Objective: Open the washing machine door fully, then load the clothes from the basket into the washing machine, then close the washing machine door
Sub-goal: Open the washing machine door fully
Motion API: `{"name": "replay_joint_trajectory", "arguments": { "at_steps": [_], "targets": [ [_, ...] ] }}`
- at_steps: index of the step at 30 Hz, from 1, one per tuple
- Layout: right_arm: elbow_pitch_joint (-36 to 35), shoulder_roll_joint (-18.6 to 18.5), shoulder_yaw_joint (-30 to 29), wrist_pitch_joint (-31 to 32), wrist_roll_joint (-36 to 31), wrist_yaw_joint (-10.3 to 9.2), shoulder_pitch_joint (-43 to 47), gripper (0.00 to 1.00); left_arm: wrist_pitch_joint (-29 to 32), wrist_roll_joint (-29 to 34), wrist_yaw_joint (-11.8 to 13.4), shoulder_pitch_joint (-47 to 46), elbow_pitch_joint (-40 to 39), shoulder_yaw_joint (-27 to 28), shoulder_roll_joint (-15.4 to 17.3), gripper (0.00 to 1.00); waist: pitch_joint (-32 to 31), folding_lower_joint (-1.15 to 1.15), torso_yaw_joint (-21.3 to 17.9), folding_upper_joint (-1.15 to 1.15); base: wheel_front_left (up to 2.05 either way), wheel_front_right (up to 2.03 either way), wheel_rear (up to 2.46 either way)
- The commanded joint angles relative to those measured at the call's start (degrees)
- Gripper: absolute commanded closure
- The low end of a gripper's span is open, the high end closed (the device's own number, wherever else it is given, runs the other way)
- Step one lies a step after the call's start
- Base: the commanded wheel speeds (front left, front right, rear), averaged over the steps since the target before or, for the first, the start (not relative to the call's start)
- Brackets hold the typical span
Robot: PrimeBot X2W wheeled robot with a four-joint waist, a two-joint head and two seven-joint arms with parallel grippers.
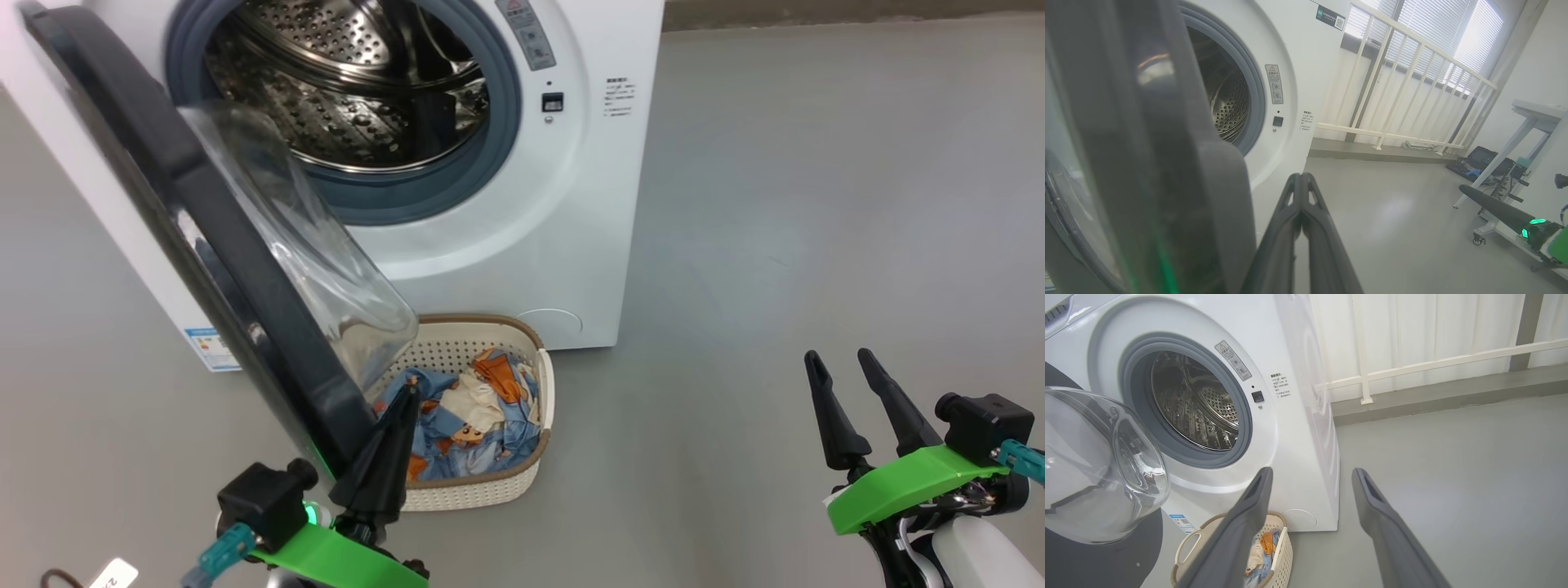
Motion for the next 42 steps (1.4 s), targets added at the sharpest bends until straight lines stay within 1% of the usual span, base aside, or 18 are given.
{"name": "replay_joint_trajectory", "arguments": {
  "at_steps": [1,3,16,33,42],
  "targets": [
    [-1.1,-0.3,1.2,-0.7,0.4,0.33,-1.0,0.0,-0.1,-0.6,1.2,-0.7,-1.5,3.5,2.2,1.0,-0.1,0.0,1.3,0.0,0.0,0.0,0.0],
    [-1.1,-0.2,1.1,-0.7,0.4,0.33,-1.0,0.0,0.2,-0.8,1.4,-0.4,-2.0,3.6,2.6,1.0,0.0,0.0,2.5,0.0,0.0,0.0,0.0],
    [-0.6,0.1,0.8,-0.7,0.5,0.33,-0.8,0.0,1.3,-1.3,2.0,1.0,-2.8,3.4,3.5,1.0,-0.5,0.0,7.0,0.0,0.0,0.0,0.0],
    [-0.6,0.9,0.1,-0.7,0.3,0.33,-0.2,0.0,3.3,-2.1,4.4,2.4,-4.4,4.7,5.3,1.0,-0.9,0.0,12.2,0.0,0.0,0.0,0.0],
    [-0.7,1.3,-0.2,-0.7,0.1,0.33,-0.2,0.0,4.4,-3.0,5.9,2.8,-5.2,6.6,6.9,1.0,-0.8,0.0,14.7,0.0,0.0,0.0,0.0]
  ]
}}
